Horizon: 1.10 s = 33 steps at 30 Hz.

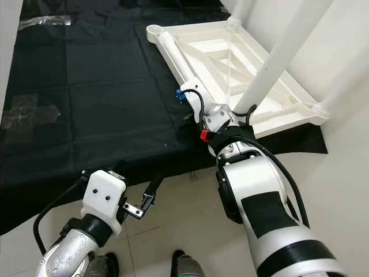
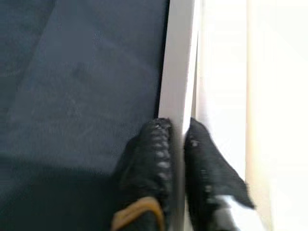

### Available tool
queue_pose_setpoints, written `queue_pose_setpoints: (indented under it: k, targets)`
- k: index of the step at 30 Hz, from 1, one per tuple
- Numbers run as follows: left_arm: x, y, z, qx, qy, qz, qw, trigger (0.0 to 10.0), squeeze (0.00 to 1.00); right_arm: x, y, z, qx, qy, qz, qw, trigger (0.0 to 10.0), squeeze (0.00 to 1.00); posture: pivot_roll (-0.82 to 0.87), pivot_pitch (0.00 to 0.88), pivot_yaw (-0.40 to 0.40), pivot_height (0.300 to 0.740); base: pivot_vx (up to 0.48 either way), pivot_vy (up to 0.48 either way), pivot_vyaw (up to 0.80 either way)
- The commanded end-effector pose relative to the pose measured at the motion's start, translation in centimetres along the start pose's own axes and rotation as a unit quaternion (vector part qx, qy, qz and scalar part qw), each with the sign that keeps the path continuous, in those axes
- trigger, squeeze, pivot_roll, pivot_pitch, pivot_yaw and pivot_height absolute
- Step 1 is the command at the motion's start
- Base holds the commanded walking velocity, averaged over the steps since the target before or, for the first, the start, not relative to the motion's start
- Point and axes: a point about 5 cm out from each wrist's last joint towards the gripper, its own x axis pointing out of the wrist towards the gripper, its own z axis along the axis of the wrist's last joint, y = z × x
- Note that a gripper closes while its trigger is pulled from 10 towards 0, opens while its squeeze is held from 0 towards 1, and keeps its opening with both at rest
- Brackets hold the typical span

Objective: Building children table

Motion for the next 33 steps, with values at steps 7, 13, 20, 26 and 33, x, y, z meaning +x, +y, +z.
queue_pose_setpoints:
  k: [7,13,20,26,33]
  targets:
    - [0.3,0.2,-0.4,0.009,0.003,0.0,1.0,10.0,0.0,0.1,3.2,0.7,-0.013,-0.061,0.184,0.981,0.0,0.0,0.08,0.232,-0.108,0.74,0.0,0.0,0.0]
    - [0.7,0.4,-0.3,0.014,-0.003,0.0,1.0,10.0,0.0,-0.9,4.6,0.8,-0.107,-0.074,0.343,0.93,0.0,0.0,0.06,0.226,-0.107,0.74,0.0,0.0,0.0]
    - [1.0,0.6,-0.4,0.017,-0.006,0.003,1.0,10.0,0.0,-1.3,4.4,-0.3,-0.243,-0.071,0.368,0.895,0.0,0.0,0.07,0.23,-0.115,0.74,0.0,0.0,0.0]
    - [0.9,0.8,-0.5,0.019,-0.005,0.007,1.0,10.0,0.0,-1.6,3.6,-0.2,-0.386,-0.094,0.322,0.859,0.0,0.0,0.06,0.232,-0.117,0.74,0.0,0.0,0.0]
    - [1.0,0.7,-0.5,0.017,-0.007,0.008,1.0,10.0,0.0,-2.5,5.1,2.5,-0.435,-0.184,0.334,0.816,0.0,0.0,0.06,0.235,-0.123,0.74,0.0,0.0,0.0]
